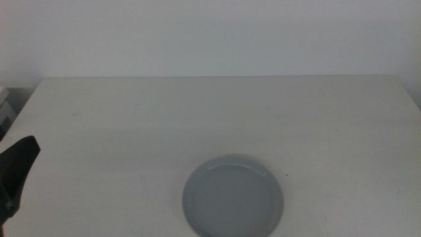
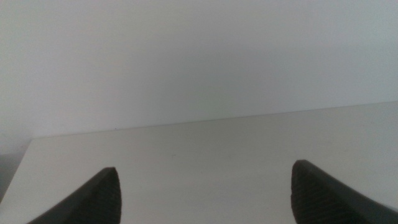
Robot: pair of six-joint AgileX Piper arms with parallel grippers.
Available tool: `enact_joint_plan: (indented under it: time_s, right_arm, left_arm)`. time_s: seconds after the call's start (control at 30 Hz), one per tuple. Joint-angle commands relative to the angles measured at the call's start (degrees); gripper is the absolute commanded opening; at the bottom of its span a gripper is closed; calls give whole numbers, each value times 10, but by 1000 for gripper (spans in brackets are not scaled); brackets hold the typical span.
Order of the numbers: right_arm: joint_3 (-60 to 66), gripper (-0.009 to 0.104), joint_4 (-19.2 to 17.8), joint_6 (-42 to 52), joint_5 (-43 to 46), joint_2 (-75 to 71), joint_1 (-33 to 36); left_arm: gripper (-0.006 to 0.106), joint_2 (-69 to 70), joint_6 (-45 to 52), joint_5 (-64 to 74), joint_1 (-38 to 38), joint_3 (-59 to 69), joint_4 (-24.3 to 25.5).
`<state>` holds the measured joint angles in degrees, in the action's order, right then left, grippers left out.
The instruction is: Stack the three bowls on top of each other.
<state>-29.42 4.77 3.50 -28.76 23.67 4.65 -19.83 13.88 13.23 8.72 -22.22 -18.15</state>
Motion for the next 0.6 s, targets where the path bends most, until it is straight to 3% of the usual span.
enact_joint_plan:
  time_s: [0.0,0.2,0.57]
  right_arm:
    - [-11,52,-6,7,43,5,-4]
    - [81,52,-4,7,48,-65,-4]
    - [242,52,-7,7,71,-260,-21]
  left_arm:
    - [105,-4,-3,-41,0,-15,-10]
    - [105,45,-3,-39,-1,2,-10]
    - [105,176,-3,-35,-1,183,-10]
